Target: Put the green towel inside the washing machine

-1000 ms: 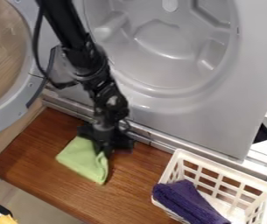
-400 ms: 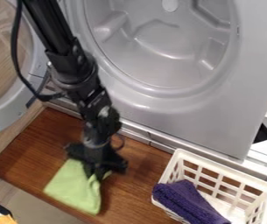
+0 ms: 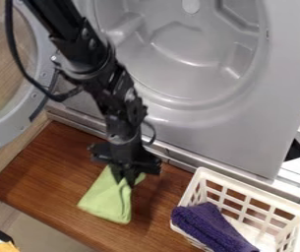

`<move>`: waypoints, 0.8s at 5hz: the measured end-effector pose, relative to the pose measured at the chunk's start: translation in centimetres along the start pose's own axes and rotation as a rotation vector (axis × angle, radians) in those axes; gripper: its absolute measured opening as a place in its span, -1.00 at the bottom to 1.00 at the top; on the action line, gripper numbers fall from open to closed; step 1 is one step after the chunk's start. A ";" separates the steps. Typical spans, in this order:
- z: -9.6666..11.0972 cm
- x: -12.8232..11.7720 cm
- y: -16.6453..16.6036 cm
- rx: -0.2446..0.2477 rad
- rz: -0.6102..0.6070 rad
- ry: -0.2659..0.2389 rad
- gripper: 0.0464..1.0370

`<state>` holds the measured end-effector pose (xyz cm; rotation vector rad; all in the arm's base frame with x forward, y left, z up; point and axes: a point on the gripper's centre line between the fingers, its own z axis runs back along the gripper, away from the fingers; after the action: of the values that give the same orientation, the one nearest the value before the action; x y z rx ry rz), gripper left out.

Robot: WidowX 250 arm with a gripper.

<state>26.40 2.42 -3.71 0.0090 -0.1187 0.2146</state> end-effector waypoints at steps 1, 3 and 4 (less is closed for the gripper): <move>0.9 1.4 -0.5 -0.016 0.008 -0.005 -0.89; 6.7 4.1 -1.0 -0.089 0.013 -0.154 -0.89; 8.9 4.9 -1.6 -0.136 0.000 -0.210 -0.89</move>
<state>30.49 1.69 5.69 -0.1037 -0.3427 0.2046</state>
